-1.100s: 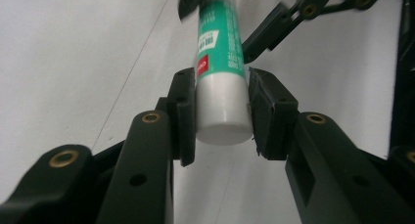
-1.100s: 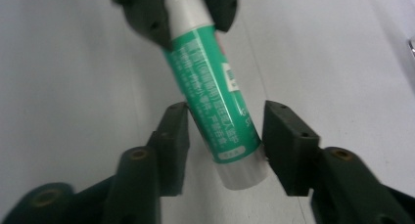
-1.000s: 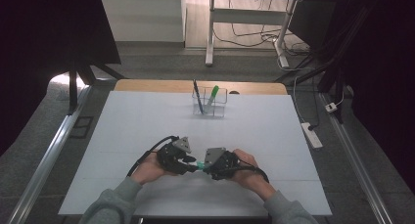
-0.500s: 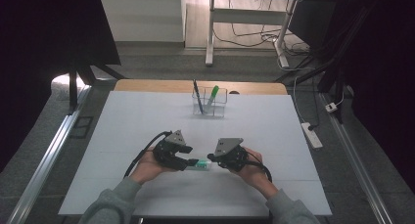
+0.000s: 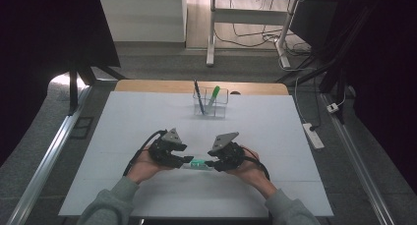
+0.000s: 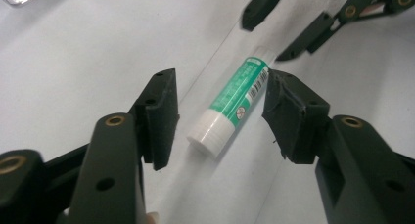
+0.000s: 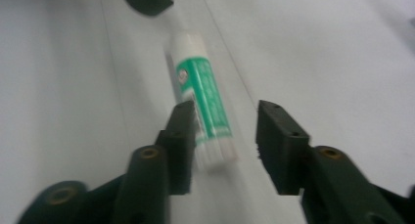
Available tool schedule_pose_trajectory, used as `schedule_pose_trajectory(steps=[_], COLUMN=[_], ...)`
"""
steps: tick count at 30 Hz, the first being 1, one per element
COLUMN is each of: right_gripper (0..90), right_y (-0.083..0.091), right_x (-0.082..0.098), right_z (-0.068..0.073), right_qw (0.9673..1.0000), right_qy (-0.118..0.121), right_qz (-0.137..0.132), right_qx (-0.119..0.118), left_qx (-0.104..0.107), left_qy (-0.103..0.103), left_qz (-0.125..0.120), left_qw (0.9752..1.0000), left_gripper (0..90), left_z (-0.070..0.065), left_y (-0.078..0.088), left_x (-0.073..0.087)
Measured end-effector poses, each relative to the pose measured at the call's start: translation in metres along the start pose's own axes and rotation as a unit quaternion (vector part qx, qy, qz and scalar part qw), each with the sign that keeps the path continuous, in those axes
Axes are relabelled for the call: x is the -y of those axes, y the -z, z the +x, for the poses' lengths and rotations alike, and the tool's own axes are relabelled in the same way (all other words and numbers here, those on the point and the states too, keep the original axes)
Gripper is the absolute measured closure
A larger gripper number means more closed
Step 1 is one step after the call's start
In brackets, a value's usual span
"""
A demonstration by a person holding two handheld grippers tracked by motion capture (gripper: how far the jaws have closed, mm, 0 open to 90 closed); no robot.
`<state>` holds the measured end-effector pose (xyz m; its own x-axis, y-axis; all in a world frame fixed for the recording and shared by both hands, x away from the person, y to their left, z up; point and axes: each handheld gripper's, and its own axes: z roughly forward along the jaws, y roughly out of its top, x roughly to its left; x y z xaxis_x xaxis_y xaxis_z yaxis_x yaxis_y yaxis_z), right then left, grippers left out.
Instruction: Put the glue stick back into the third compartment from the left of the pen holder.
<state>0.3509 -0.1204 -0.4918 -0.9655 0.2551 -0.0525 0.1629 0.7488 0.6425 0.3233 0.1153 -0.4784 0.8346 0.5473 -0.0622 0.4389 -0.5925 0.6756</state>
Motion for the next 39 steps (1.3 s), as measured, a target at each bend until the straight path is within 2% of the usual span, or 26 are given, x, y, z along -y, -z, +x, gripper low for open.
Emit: schedule_pose_trajectory(steps=[2,4,8,12,17,26,30,32,39], right_gripper=[50.2,49.9,49.2,49.1,52.5,62.0,64.8,64.9,65.1], right_y=[-0.008,-0.015,-0.029,-0.045,-0.057,-0.064,-0.061,-0.058,-0.032], right_x=[-0.008,-0.016,-0.029,-0.037,-0.040,-0.039,-0.039,-0.040,-0.041], right_z=[0.001,0.002,0.002,0.003,0.005,0.008,0.009,0.008,-0.001], right_qw=[0.9999,0.9997,0.9991,0.9981,0.9973,0.9959,0.9962,0.9969,0.9999], right_qy=[0.001,0.003,0.009,0.005,0.009,0.026,0.034,0.030,0.006], right_qz=[0.011,0.013,0.022,0.033,0.052,0.072,0.067,0.062,0.002], right_qx=[-0.005,-0.022,-0.035,-0.052,-0.052,-0.047,-0.044,-0.039,-0.015], left_qx=[-0.002,-0.005,-0.005,-0.008,-0.011,-0.011,-0.012,-0.012,-0.020], left_qy=[0.006,0.013,0.030,0.041,0.048,0.046,0.048,0.050,0.057], left_qz=[0.001,-0.001,-0.006,-0.005,-0.008,-0.005,-0.005,-0.006,-0.015], left_qw=[1.0000,0.9999,0.9995,0.9991,0.9987,0.9989,0.9988,0.9987,0.9981], left_gripper=[43.3,42.2,42.2,41.3,41.1,39.9,39.9,39.9,40.3], left_z=[0.002,0.005,0.012,0.018,0.022,0.021,0.023,0.023,0.024], left_y=[0.002,0.006,0.014,0.019,0.022,0.022,0.023,0.024,0.028], left_x=[0.002,0.005,0.012,0.021,0.025,0.025,0.027,0.028,0.034])
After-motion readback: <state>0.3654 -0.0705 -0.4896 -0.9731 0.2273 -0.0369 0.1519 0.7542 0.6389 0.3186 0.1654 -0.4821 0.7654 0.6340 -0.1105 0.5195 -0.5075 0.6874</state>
